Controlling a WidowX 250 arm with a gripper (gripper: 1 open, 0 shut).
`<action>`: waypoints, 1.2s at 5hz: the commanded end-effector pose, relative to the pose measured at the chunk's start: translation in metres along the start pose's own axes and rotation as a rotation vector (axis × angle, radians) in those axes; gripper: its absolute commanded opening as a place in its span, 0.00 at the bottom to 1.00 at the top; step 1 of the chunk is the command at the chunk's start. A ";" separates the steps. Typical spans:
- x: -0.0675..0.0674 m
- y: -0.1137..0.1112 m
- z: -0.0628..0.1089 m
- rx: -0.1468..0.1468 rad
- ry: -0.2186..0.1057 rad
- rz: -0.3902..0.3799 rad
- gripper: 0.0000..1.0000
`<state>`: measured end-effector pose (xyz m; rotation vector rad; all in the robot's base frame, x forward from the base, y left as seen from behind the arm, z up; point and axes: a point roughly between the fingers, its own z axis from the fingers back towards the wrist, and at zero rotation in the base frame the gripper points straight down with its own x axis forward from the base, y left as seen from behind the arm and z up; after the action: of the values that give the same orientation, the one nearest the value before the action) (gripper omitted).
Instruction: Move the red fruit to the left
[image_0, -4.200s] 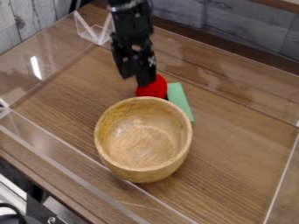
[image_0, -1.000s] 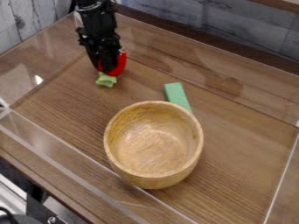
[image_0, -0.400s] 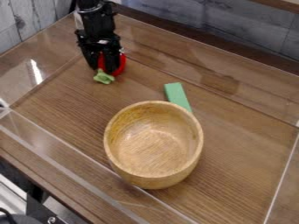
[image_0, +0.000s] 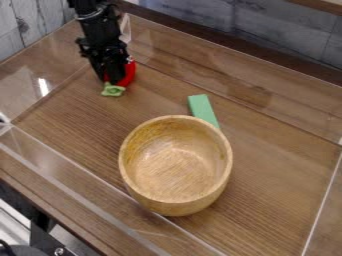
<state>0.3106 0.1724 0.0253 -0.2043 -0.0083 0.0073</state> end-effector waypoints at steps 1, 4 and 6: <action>-0.013 0.015 0.022 0.013 -0.041 0.087 0.00; -0.030 0.032 0.013 -0.036 -0.015 0.172 1.00; -0.030 0.032 0.027 -0.074 -0.022 0.204 1.00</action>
<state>0.2763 0.1935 0.0282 -0.3220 0.0465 0.1986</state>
